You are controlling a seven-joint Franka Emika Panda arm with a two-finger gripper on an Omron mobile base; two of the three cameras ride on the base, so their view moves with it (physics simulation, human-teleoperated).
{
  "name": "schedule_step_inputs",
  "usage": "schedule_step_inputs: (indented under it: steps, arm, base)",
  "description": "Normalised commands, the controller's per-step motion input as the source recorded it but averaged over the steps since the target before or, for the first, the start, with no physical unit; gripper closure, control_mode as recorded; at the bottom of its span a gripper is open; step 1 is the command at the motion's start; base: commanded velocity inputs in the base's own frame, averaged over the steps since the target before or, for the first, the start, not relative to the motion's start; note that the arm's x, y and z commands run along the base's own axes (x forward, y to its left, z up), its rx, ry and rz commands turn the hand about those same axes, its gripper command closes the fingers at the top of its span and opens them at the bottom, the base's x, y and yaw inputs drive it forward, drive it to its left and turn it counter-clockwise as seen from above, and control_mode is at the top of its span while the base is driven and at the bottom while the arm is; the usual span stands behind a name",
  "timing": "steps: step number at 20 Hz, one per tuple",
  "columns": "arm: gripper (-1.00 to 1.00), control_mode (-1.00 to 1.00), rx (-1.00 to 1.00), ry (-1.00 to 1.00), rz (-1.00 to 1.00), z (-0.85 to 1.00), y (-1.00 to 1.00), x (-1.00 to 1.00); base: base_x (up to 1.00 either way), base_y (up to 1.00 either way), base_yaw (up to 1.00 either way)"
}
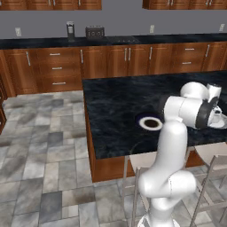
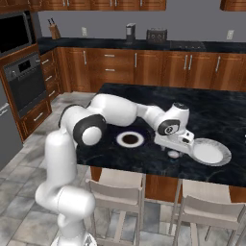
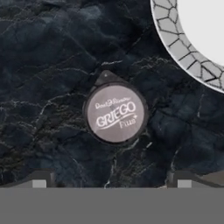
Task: Place two yogurt containers on each plate.
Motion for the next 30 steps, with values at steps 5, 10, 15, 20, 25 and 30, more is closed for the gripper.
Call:
schedule_step_inputs:
  steps: [5, 10, 15, 20, 25, 30]
  arm:
    - [-1.0, -1.0, 0.0, 0.0, 0.0, -0.32, -0.01, 0.25]
    - [-1.0, -1.0, 0.0, 0.0, 0.0, -0.28, 0.0, 0.12]
    - [-1.0, -1.0, 0.0, 0.0, 0.0, -0.23, 0.0, 0.08]
    - [-1.0, -1.0, 0.0, 0.0, 0.0, -0.21, 0.0, 0.03]
    - [-1.0, -1.0, 0.0, 0.0, 0.0, -0.09, 0.0, 0.05]
    - [1.0, -1.0, 0.0, 0.0, 0.0, 0.0, 0.0, 0.0]
  base:
    - [0.0, 0.0, 0.0]
    - [0.0, 0.0, 0.0]
    - [0.0, 0.0, 0.0]
    - [0.0, 0.0, 0.0]
    - [0.0, 0.0, 0.0]
    - [0.0, 0.0, 0.0]
